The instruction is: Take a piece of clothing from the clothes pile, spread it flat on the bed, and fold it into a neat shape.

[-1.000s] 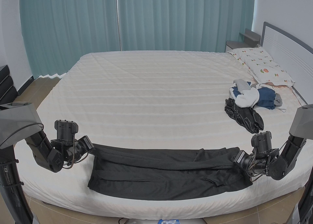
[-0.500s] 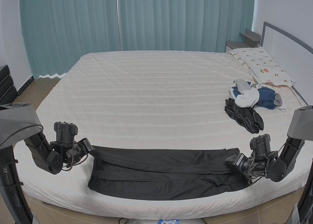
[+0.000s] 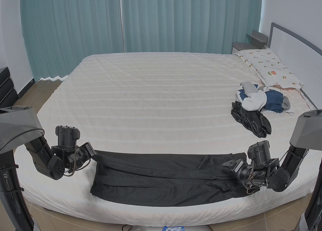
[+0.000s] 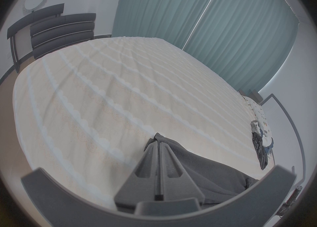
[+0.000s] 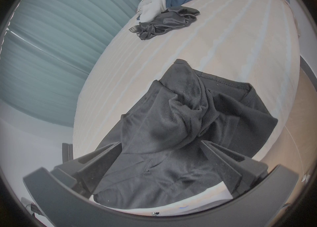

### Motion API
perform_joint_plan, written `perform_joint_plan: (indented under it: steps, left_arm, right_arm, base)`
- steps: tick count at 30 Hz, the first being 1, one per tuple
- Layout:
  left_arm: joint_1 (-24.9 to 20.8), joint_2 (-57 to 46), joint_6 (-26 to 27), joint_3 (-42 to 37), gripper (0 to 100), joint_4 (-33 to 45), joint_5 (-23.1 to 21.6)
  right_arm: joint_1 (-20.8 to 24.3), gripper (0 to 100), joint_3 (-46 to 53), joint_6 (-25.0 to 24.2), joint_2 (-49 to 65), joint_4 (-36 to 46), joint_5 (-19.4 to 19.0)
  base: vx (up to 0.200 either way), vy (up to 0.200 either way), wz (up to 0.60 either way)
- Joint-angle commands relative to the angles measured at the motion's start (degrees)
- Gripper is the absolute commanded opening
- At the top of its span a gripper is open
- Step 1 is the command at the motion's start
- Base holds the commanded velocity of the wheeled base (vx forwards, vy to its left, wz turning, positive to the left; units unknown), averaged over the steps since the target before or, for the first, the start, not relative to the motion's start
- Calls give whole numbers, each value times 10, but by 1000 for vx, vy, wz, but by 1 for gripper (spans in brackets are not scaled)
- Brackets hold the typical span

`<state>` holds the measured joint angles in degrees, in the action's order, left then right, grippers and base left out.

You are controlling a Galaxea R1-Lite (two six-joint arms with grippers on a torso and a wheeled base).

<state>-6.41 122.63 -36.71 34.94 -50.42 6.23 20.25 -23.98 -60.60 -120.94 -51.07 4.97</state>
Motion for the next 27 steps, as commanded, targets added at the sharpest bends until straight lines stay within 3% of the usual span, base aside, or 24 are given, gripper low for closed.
perform_joint_plan:
  steps: [1,3,4,11,15,27]
  left_arm:
    - [0,2,0,1,0,0,0]
    - [0,2,0,1,0,0,0]
    - [0,2,0,1,0,0,0]
    - [0,2,0,3,0,1,0]
    - [0,0,0,11,0,-1,0]
    - [0,0,1,92,0,38,1]
  right_arm:
    - [1,100,-29,-20,-48,-6,16]
    - [0,100,-39,-22,-54,-9,29]
    - [0,0,-41,-22,-57,-9,33]
    - [10,0,-41,-11,-56,-1,39]
    - [1,0,-43,3,-47,-6,62]
    - [-46,0,-108,49,-10,4,46]
  base:
    - [0,0,0]
    - [0,0,0]
    - [0,0,0]
    - [0,0,0]
    - [0,0,0]
    - [0,0,0]
